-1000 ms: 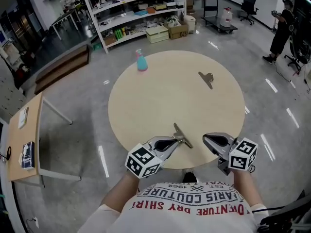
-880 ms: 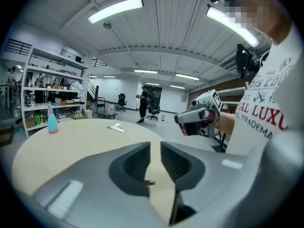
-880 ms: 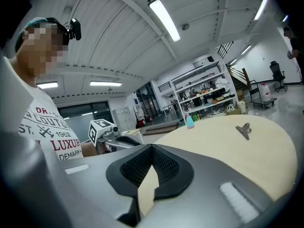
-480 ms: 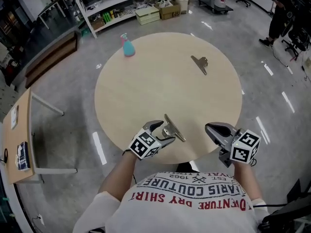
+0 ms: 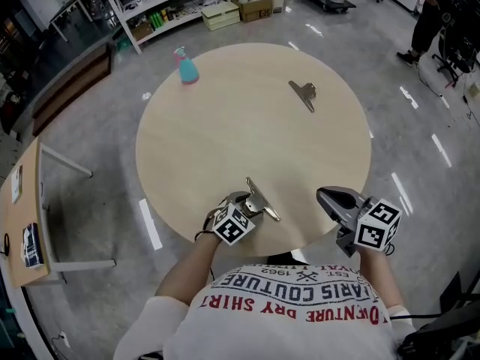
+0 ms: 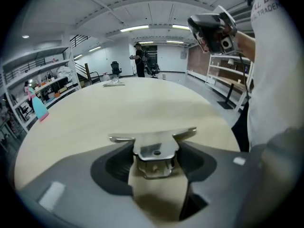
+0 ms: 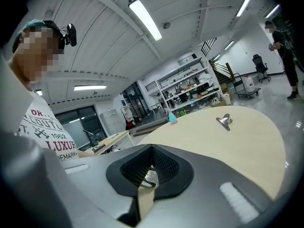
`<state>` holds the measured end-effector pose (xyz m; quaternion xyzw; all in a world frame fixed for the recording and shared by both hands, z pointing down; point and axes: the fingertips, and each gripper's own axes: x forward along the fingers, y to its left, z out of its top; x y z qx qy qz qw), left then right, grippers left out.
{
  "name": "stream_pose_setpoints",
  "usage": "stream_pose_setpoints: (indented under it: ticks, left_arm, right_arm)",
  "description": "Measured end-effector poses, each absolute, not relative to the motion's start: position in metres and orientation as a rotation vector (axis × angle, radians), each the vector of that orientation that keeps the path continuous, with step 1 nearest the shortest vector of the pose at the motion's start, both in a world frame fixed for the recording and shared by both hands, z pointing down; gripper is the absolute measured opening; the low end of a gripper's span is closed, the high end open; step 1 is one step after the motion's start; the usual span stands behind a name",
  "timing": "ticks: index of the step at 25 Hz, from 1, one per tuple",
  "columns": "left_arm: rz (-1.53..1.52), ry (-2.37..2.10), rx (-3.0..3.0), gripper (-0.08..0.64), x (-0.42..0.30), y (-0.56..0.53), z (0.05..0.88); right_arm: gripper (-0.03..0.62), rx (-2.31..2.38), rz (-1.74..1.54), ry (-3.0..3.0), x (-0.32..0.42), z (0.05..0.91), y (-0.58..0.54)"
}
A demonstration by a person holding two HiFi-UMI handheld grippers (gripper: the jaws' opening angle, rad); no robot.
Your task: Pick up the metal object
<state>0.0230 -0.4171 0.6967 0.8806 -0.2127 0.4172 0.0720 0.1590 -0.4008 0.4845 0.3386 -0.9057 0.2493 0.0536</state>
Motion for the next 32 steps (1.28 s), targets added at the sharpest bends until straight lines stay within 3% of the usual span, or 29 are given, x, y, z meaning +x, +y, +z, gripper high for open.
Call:
stream_pose_setpoints:
  ticks: [13, 23, 32]
  left_arm:
    - [1.104, -0.717, 2.642, 0.278, 0.023, -0.423, 0.688]
    - [0.566, -0.847, 2.831, 0.278, 0.032, -0.408, 0.498]
    - [0.484, -0.859, 2.767, 0.278, 0.021, -0.396, 0.481]
  right_arm:
    - [0.002, 1.014, 0.772, -2.745, 0.16, 0.491, -0.398]
    - [0.002, 1.019, 0.719, -2.78, 0.157, 0.48, -0.394]
    - [0.002, 0.951, 0.645, -2.827, 0.144, 0.465, -0.387]
